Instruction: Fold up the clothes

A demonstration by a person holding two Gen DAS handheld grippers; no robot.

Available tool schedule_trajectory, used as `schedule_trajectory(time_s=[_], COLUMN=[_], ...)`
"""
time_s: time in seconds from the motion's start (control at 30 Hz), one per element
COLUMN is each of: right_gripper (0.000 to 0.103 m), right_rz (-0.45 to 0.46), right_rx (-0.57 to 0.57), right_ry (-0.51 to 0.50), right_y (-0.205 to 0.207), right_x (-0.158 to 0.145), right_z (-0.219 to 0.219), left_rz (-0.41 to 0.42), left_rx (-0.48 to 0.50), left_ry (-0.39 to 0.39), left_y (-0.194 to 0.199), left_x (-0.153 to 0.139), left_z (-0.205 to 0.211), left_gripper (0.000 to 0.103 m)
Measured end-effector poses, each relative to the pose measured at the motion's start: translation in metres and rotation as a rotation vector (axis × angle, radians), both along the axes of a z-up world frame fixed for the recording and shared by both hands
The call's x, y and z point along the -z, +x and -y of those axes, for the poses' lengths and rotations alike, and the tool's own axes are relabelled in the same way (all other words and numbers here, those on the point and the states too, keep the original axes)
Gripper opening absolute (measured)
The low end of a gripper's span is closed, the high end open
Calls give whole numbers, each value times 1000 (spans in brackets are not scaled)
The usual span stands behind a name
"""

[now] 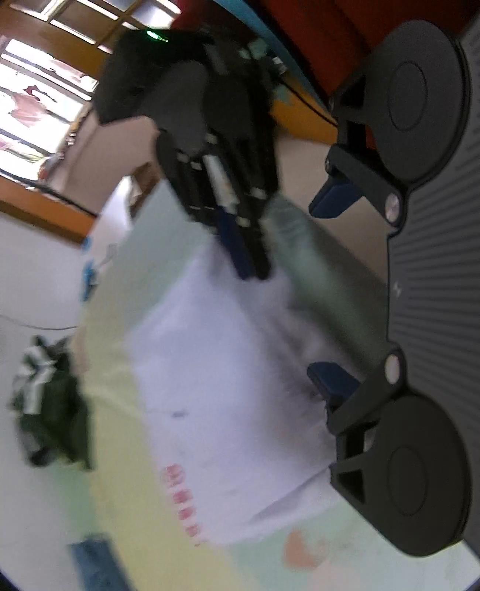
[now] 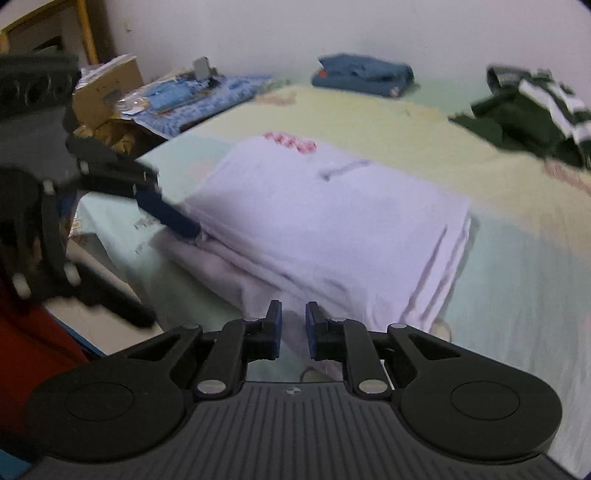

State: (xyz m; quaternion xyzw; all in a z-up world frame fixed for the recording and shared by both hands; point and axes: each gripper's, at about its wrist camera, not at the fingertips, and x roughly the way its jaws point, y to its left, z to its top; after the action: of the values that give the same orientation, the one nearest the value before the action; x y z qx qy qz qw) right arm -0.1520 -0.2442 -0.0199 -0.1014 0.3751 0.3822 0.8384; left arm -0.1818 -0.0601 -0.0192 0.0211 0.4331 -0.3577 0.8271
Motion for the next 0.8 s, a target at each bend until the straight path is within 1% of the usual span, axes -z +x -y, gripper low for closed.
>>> schedule_trajectory(time_s=[0.1,0.17,0.23,0.27,0.37,0.43,0.5,0.57,0.6,0.63,0.67,0.7,0.73,0.77,0.8], right_gripper=[13,8,1,0,0,0,0,0,7,11,11,14,18,20,25], right_rz=[8,14,11,0,-33,-55,-77,-99,-132,-170,-181,-183,-177,-168,-146], right_rx=[-1,-1,-8,-8,-1,5,11,17,23,29,38,59,92,128,177], right_ry=[-24,-39,-52,-54,-63,-73,-82,-92,-79,-62,-18,39,92,145,179], right_y=[0,0,1,2,5,5,6,6,7,7,7,7,10,12,17], right_x=[4,7,8,8,6,4,2,0,-7,-14,-22,-32,-41,-48,-51], right_z=[7,12,18,20,23,22,21,20,23,25,30,36,42,47,49], left_rz=[-7,-14,9,12,2,-19,-43,-45,-45,-44,-44,-44,-31,-11,9], left_rx=[11,10,32,40,52,42,39,19,7,-5,-17,-29,-51,-88,-128], left_ry=[6,-11,-2,5,14,9,16,14,12,10,8,6,-6,-32,-61], left_y=[-1,1,-3,-4,-4,-2,-2,-5,-8,-10,-12,-14,-15,-14,-12], left_x=[11,13,16,16,15,14,11,2,-2,-7,-12,-17,-24,-31,-37], left_z=[-3,-10,-15,-17,-20,-21,-22,-31,-36,-41,-46,-51,-58,-65,-73], left_gripper=[87,88,87,87,87,86,85,82,81,81,81,83,88,92,98])
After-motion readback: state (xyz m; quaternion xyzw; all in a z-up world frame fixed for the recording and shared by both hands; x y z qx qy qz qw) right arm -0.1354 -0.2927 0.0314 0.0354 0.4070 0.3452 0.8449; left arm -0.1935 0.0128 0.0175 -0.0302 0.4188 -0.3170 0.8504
